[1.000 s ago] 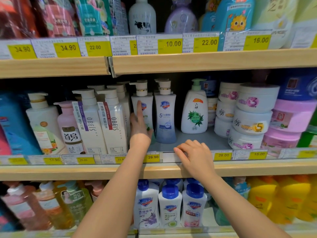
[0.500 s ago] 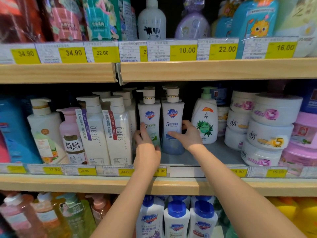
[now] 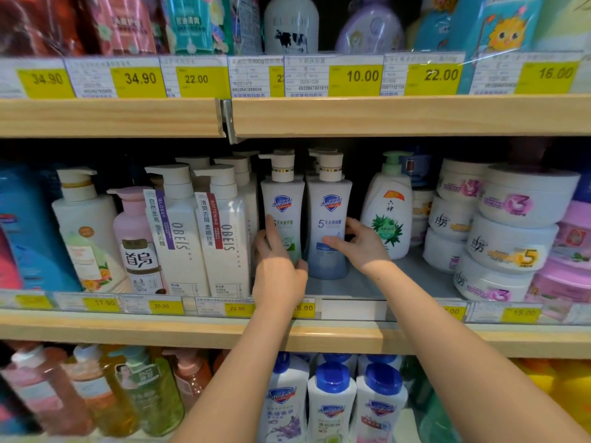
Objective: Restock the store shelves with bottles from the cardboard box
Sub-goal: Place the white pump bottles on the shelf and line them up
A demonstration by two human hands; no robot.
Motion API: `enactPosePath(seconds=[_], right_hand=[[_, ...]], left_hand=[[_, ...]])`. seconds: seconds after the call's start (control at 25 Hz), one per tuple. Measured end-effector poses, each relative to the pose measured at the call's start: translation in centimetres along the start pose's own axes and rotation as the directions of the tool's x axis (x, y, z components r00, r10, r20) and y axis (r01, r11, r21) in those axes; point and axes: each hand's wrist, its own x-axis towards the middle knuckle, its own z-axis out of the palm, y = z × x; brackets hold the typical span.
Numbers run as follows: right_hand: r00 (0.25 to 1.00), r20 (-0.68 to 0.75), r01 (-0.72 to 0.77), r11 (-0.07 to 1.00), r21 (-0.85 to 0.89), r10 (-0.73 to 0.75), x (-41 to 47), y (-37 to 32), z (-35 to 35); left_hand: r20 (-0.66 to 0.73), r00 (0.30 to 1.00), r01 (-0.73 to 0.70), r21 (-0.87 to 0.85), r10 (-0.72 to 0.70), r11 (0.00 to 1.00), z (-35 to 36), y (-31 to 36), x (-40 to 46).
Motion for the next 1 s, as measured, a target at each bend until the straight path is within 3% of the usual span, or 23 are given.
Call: enactPosePath(seconds=[0.16, 0.32, 0.4, 0.48, 0.64, 0.76, 0.88, 1.0], right_hand=[[0.997, -0.067, -0.060, 0.977, -0.205, 0.047, -2.4, -1.3, -0.6], [0.975, -0.029, 0.182, 0.863, -0.471, -0.221, -10.1, -2.1, -1.4], [0.947, 0.051, 0.298, 0.808, -0.508, -0.317, -14.9, -1.4, -0.9], [0.941, 0.125, 0.334, 0.802, -0.495, -0.315, -19.5, 0.3, 0.5], [0.939, 0.303, 0.292, 0.845, -0.448, -0.163, -27.2, 4.6, 4.3], [0.892, 0.442, 0.295, 0.865, -0.406, -0.096, -31.5, 7.4, 7.1], [0.856, 0.516, 0.237, 0.908, -0.346, -0.027, -34.5, 9.4, 9.3], [0.864, 0.501, 0.108, 0.952, -0.286, 0.053, -36.1, 10.3, 10.7]], left_hand=[[-0.064, 0.997, -0.031, 0.079, 0.036, 0.996, -1.0, 0.4, -1.6], [0.010, 0.941, -0.339, 0.064, 0.339, 0.939, -2.9, -2.5, -7.4], [0.069, 0.910, -0.411, 0.048, 0.408, 0.910, -3.9, -5.5, -11.7], [0.140, 0.907, -0.406, 0.047, 0.396, 0.913, -4.8, -9.4, -16.5], [0.301, 0.933, -0.217, 0.041, 0.196, 0.975, -6.1, -17.6, -26.3], [0.427, 0.900, -0.128, 0.054, 0.093, 0.990, -6.4, -20.8, -31.6], [0.528, 0.841, -0.153, 0.024, 0.118, 0.988, -6.7, -21.3, -33.9], [0.565, 0.818, -0.145, 0.020, 0.108, 0.989, -7.1, -21.2, -34.3]])
